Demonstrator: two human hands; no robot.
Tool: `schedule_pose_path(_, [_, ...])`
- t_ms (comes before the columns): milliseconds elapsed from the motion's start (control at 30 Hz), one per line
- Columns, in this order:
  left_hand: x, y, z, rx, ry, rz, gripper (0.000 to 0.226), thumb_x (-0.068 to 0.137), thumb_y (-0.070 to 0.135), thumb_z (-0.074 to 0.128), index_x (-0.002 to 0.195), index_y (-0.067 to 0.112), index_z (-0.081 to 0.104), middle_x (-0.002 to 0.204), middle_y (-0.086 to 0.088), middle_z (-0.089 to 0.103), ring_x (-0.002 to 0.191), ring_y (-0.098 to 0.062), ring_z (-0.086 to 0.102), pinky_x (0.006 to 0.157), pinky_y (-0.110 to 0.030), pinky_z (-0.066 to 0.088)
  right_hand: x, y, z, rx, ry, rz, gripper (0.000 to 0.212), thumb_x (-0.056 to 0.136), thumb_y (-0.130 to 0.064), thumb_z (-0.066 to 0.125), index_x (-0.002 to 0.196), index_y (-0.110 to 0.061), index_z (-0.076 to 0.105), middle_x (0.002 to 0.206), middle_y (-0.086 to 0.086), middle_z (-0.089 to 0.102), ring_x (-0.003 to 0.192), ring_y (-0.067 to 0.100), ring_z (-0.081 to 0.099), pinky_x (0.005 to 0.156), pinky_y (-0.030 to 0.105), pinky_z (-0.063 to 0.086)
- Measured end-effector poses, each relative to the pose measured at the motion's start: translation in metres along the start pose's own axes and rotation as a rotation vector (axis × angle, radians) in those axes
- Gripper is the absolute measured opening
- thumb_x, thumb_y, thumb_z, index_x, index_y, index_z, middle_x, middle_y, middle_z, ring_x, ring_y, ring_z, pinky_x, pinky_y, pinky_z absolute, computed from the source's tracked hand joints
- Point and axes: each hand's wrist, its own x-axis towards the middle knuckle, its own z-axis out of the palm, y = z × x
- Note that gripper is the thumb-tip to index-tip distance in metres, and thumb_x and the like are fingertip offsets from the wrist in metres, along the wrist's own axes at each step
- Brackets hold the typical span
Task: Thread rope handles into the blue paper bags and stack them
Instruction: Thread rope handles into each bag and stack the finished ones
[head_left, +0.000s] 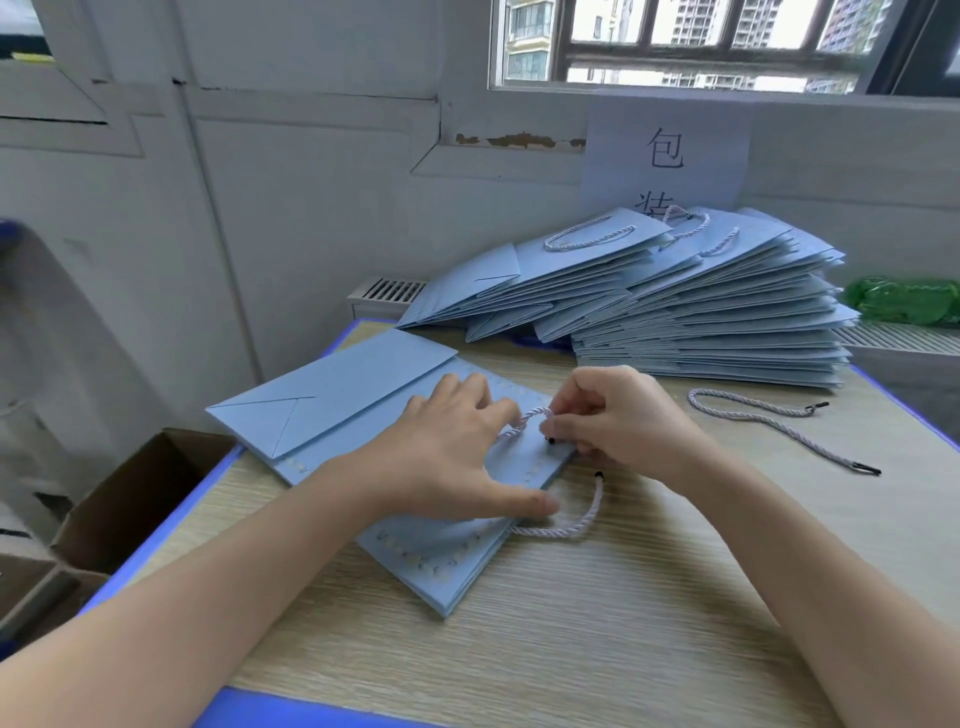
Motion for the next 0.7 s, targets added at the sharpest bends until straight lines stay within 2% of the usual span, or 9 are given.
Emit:
schedule_pose_path(100, [0.001, 0.0, 0.001, -0.005, 0.012, 0.003, 0.07, 0.074, 0.074, 0.053, 0.128, 0.031, 0.04, 0.109, 0.007, 0.033, 0.105, -0.012, 0.028, 0.097, -0.035, 0.033, 0.004, 0.003, 0.006, -0.086, 0.034, -0.031, 0.021, 0.075, -0.019, 0.077, 0.065, -0.025, 0.059, 0.069, -0.004, 0.062, 0.059, 0.006, 0.049, 0.064, 0.024, 0.043])
schedule_pose_path(200, [0.001, -0.001, 0.001, -0.046, 0.047, 0.012, 0.062, 0.077, 0.068, 0.056, 0.124, 0.031, 0.043, 0.108, 0.008, 0.035, 0.106, -0.011, 0.03, 0.096, -0.034, 0.034, 0.005, 0.003, 0.007, -0.146, 0.048, -0.062, 0.023, 0.075, -0.02, 0.076, 0.064, -0.028, 0.057, 0.065, -0.011, 0.056, 0.055, 0.001, 0.046, 0.054, 0.012, 0.034])
schedule_pose_path(300, [0.001, -0.003, -0.001, -0.158, 0.087, 0.002, 0.053, 0.075, 0.063, 0.062, 0.113, 0.029, 0.048, 0.108, 0.009, 0.043, 0.107, -0.011, 0.036, 0.093, -0.032, 0.037, 0.005, 0.003, 0.007, -0.19, 0.032, -0.104, 0.021, 0.077, -0.017, 0.074, 0.066, -0.025, 0.059, 0.065, -0.011, 0.052, 0.055, -0.003, 0.046, 0.055, 0.013, 0.033])
schedule_pose_path(367, [0.002, -0.003, -0.003, -0.202, 0.115, -0.006, 0.055, 0.066, 0.068, 0.057, 0.103, 0.028, 0.053, 0.105, 0.009, 0.05, 0.104, -0.011, 0.043, 0.088, -0.029, 0.04, 0.005, 0.003, 0.007, -0.27, -0.01, -0.149, 0.013, 0.081, -0.018, 0.069, 0.073, -0.027, 0.064, 0.073, -0.009, 0.053, 0.058, 0.0, 0.044, 0.061, 0.019, 0.032])
schedule_pose_path(467, [0.001, -0.003, -0.006, -0.229, 0.175, -0.009, 0.043, 0.066, 0.064, 0.055, 0.084, 0.026, 0.06, 0.087, 0.012, 0.053, 0.085, -0.005, 0.048, 0.073, -0.025, 0.04, 0.002, 0.001, 0.001, -0.343, -0.034, -0.154, 0.019, 0.087, -0.022, 0.054, 0.08, -0.031, 0.069, 0.085, -0.009, 0.052, 0.065, -0.001, 0.042, 0.07, 0.028, 0.037])
schedule_pose_path(600, [-0.002, -0.004, -0.01, -0.326, 0.294, 0.003, 0.038, 0.063, 0.056, 0.056, 0.063, 0.019, 0.065, 0.061, 0.009, 0.062, 0.066, -0.006, 0.057, 0.065, -0.03, 0.048, -0.003, -0.003, -0.007, -0.399, -0.018, -0.147, 0.028, 0.088, -0.02, 0.046, 0.082, -0.033, 0.071, 0.082, -0.011, 0.044, 0.068, 0.004, 0.041, 0.071, 0.031, 0.038])
schedule_pose_path(700, [-0.003, -0.002, -0.012, -0.406, 0.306, 0.034, 0.035, 0.067, 0.044, 0.056, 0.054, 0.012, 0.062, 0.045, 0.007, 0.052, 0.048, -0.005, 0.045, 0.051, -0.021, 0.036, -0.005, -0.006, -0.006, -0.425, 0.043, -0.194, 0.023, 0.086, -0.018, 0.048, 0.083, -0.026, 0.07, 0.083, -0.01, 0.047, 0.068, 0.007, 0.043, 0.068, 0.032, 0.039])
